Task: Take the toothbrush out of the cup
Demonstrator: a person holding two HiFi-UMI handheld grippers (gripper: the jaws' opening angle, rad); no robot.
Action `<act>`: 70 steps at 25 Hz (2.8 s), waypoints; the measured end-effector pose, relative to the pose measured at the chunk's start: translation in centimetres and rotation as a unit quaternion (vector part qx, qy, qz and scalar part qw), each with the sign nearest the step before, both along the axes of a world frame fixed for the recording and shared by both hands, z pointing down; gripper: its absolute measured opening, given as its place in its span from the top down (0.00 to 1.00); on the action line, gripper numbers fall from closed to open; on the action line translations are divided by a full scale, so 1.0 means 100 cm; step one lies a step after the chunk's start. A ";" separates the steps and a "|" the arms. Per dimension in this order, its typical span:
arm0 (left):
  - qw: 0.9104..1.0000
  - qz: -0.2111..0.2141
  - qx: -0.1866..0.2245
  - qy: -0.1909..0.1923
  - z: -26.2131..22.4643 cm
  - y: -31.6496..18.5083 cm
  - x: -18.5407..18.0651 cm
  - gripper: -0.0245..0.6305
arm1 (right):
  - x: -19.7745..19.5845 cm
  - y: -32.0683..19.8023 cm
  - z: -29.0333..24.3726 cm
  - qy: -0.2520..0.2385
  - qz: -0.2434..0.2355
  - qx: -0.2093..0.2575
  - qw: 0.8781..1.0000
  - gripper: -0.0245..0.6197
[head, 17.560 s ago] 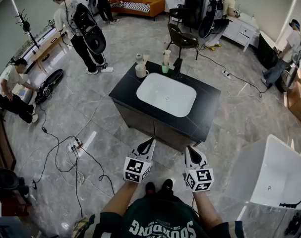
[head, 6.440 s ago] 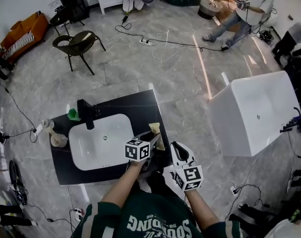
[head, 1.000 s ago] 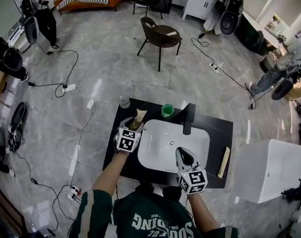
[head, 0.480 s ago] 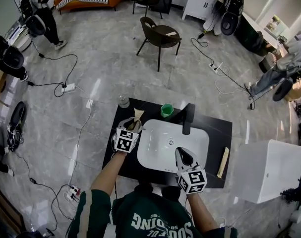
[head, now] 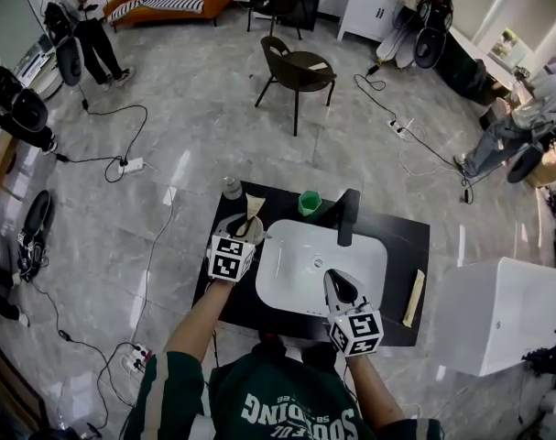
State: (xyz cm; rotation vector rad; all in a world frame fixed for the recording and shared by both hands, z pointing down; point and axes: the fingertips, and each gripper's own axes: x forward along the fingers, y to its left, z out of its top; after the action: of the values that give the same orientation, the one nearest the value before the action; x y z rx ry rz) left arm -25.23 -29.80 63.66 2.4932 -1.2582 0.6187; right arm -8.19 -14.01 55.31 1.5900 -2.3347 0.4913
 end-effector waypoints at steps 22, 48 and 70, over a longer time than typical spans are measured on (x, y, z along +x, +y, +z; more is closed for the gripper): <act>0.997 0.061 0.016 0.046 -0.054 0.056 0.078 0.87 | 0.038 0.031 -0.016 -0.002 0.022 0.025 0.999 0.90; 0.979 0.187 -0.058 0.062 -0.026 0.159 0.255 0.88 | 0.165 0.098 -0.011 -0.015 0.098 0.013 0.995 0.90; 0.937 0.284 -0.175 0.107 0.002 0.243 0.414 0.88 | 0.287 0.155 -0.002 -0.011 0.189 -0.006 0.982 0.90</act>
State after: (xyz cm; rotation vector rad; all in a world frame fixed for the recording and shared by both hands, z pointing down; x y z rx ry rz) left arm 16.16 -5.47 63.83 2.5089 -0.2982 0.6046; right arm 20.51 1.53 55.12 2.0425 -2.0394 0.6033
